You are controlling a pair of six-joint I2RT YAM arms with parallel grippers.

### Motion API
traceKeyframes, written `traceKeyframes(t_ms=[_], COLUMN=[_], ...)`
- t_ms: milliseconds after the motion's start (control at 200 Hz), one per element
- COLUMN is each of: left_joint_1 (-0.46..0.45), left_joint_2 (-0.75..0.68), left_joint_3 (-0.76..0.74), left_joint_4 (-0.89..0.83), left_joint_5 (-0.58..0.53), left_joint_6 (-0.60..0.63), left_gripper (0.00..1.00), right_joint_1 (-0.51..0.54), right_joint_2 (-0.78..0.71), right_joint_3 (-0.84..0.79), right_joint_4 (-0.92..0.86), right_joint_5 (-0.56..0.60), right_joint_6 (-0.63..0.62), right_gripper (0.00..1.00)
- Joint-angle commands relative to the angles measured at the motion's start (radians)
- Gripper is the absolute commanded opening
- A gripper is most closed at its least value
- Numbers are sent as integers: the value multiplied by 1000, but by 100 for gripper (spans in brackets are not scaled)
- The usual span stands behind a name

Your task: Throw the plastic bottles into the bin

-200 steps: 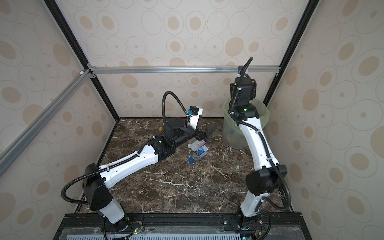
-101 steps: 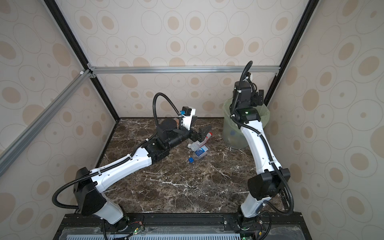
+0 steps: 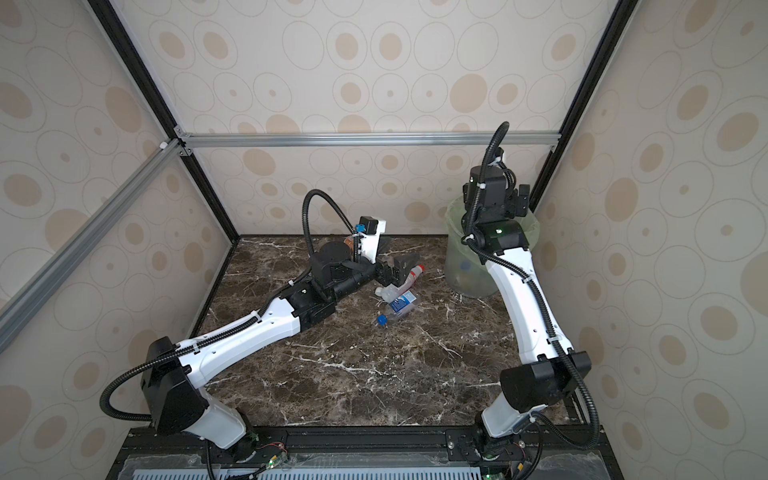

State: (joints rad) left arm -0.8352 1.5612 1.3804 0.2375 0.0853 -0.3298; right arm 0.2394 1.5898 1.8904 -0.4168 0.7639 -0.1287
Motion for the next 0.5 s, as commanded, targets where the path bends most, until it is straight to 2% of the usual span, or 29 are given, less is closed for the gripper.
traceKeyframes(t_ms=[0,195,310,490], left_joint_1=[41,135,207,346], left_joint_2=[-11,-22,-40,-38], left_joint_3=[-3,-60,-130,-242], left_joint_4=[-57,-115,-128,-125], left_joint_5=[-12,26,52,139], left_joint_6=[-68,-179,-239,-346], left_gripper=[99,99,99,99], right_joint_1=[72,142,168,235], right_joint_2=[-44,-48,-51,-21], right_joint_3=[-36,-124,-209,-306], right_joint_4=[-64,-114,-119,-94], right_joint_5=[-33,-126,-236,-335], right_joint_6=[50,157,233,238], right_gripper=[100,100,100,100])
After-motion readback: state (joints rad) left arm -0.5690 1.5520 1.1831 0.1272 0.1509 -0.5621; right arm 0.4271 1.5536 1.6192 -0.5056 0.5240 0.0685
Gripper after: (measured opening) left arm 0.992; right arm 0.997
